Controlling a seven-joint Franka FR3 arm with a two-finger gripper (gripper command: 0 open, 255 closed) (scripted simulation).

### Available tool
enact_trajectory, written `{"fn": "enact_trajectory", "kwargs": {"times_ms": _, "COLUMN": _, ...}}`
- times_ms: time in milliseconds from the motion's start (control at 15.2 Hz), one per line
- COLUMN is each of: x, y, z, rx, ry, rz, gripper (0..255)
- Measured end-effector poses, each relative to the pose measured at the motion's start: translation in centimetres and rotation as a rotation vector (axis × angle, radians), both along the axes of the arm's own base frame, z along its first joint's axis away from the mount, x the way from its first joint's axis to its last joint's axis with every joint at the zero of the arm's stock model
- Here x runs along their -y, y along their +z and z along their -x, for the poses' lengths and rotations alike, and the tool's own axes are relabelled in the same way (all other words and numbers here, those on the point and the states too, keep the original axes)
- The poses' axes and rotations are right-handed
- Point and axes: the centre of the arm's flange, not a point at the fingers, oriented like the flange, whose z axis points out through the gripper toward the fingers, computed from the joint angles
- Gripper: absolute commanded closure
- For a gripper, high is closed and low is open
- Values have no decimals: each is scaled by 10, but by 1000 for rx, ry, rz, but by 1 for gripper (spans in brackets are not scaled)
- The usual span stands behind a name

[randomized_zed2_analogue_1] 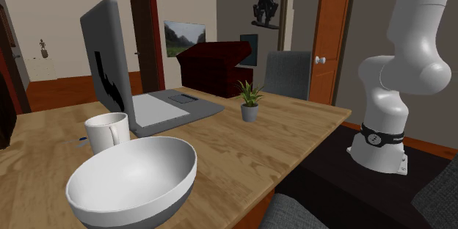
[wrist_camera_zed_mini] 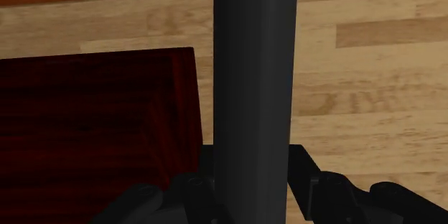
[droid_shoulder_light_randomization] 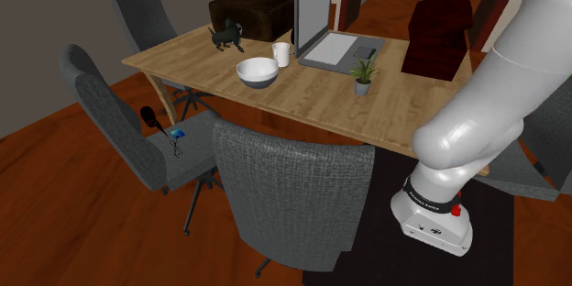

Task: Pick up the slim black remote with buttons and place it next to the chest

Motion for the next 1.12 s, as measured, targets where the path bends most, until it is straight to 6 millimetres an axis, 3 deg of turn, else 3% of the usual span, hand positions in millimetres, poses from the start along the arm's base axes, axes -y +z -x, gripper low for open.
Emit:
{"fn": "enact_trajectory", "kwargs": {"times_ms": 462, "x": 41, "y": -2, "z": 85, "rx": -1, "ry": -3, "rz": 0, "gripper": 255}}
{"fn": "enact_trajectory", "kwargs": {"times_ms": 1122, "x": 46, "y": -51, "z": 92, "rx": -1, "ry": 2, "rz": 1, "gripper": 255}}
